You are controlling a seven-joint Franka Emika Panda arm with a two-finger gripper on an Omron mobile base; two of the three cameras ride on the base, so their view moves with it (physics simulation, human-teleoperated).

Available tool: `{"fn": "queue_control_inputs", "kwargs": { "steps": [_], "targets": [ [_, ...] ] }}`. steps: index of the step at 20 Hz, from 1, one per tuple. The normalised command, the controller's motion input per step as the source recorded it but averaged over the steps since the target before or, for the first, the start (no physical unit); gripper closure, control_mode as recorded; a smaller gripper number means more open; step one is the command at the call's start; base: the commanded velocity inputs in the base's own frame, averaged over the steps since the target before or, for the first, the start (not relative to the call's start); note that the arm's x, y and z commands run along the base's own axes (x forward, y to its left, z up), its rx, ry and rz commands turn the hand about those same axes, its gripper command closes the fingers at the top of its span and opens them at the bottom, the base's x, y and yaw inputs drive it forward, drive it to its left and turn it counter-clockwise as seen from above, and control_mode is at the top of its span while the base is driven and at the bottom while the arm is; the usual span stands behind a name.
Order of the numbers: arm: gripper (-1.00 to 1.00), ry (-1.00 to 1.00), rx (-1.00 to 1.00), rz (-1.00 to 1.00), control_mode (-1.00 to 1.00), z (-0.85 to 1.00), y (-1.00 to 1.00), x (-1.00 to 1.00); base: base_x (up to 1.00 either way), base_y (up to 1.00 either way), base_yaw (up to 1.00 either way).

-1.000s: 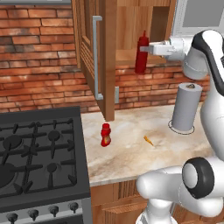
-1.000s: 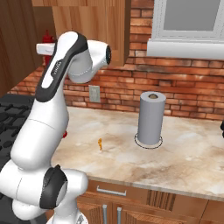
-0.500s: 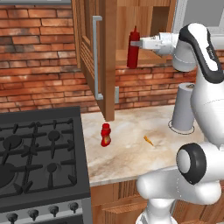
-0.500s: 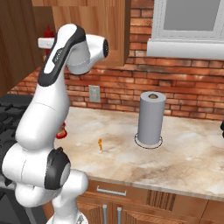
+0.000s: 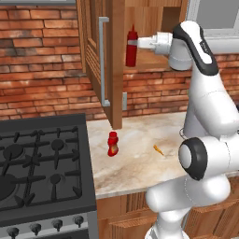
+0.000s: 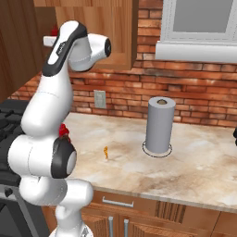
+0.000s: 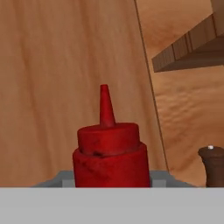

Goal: There are various items on the counter. Only move the condiments/shakers into the cabinet.

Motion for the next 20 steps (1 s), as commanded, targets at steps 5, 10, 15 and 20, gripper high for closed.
{"fn": "queue_control_inputs", "kwargs": {
  "steps": [5,10,15,20],
  "targets": [
    [1.00,0.00,0.00,-0.07,-1.00,0.00,0.12,0.47,0.00,0.00,0.00],
    [1.00,0.00,0.00,-0.08,-1.00,0.00,0.04,0.43,0.00,0.00,0.00],
    [1.00,0.00,-0.01,-0.07,-1.00,-0.04,0.01,0.30,0.00,0.00,0.00],
    [1.00,0.00,-0.02,-0.04,-1.00,-0.17,0.00,0.05,0.00,0.00,0.00]
  ]
}}
